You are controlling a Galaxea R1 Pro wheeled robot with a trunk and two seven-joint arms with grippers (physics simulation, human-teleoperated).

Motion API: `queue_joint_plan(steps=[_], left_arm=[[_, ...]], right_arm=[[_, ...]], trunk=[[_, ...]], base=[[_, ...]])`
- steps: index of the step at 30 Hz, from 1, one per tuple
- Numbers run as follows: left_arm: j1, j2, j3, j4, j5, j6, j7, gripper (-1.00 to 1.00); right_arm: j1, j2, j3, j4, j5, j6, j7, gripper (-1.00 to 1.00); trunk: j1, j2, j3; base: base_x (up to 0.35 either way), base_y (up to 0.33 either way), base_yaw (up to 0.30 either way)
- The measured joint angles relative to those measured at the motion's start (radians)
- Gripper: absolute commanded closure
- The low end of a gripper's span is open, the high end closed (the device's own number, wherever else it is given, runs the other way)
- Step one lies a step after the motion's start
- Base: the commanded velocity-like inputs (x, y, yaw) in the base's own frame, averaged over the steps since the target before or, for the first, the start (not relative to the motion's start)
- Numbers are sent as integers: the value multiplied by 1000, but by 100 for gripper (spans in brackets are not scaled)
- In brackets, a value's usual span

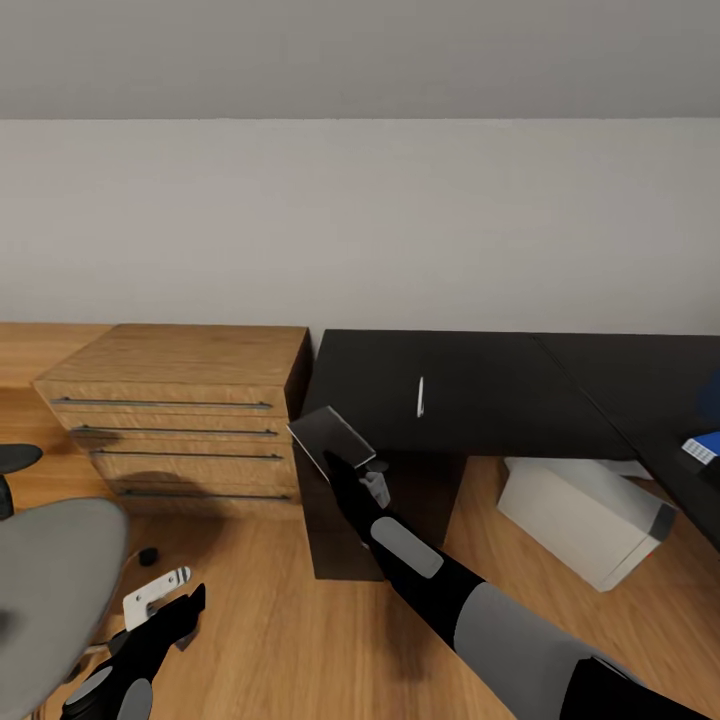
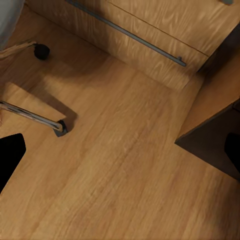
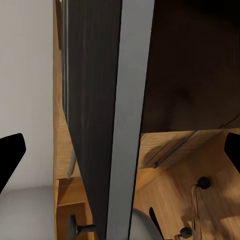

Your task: In the bedroom, organize the workspace by keeping the computer under the desk, ensuring the monitor is on the desk, placing the keyboard on the desk next to the monitor, placing the mouse on the desk next to the keyboard, moving the folder from the swivel chair onto the desk next to the mouse, stacking the notebook on top of the folder with the pen on top of the notebook, and positioning the swivel chair next to the desk.

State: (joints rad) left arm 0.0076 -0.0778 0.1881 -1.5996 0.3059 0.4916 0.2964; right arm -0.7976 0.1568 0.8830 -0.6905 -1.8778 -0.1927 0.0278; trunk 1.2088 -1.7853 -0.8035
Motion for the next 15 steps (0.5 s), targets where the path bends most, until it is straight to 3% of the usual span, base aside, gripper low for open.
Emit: queue_joint_plan(steps=[10, 11, 15], left_arm=[[0, 0, 0, 0, 0, 1, 0, -100], [0, 0, 0, 0, 0, 1, 0, -100], [0, 0, 0, -1, 0, 1, 0, -100]], right_arm=[[0, 0, 0, 0, 0, 0, 0, -100], [0, 0, 0, 0, 0, 0, 0, 100], [0, 0, 1, -1, 4, -1, 1, 100]], trunk=[[0, 0, 0], [0, 0, 0], [0, 0, 0]], base=[[4, 7, 0], [0, 0, 0], [0, 0, 0]])
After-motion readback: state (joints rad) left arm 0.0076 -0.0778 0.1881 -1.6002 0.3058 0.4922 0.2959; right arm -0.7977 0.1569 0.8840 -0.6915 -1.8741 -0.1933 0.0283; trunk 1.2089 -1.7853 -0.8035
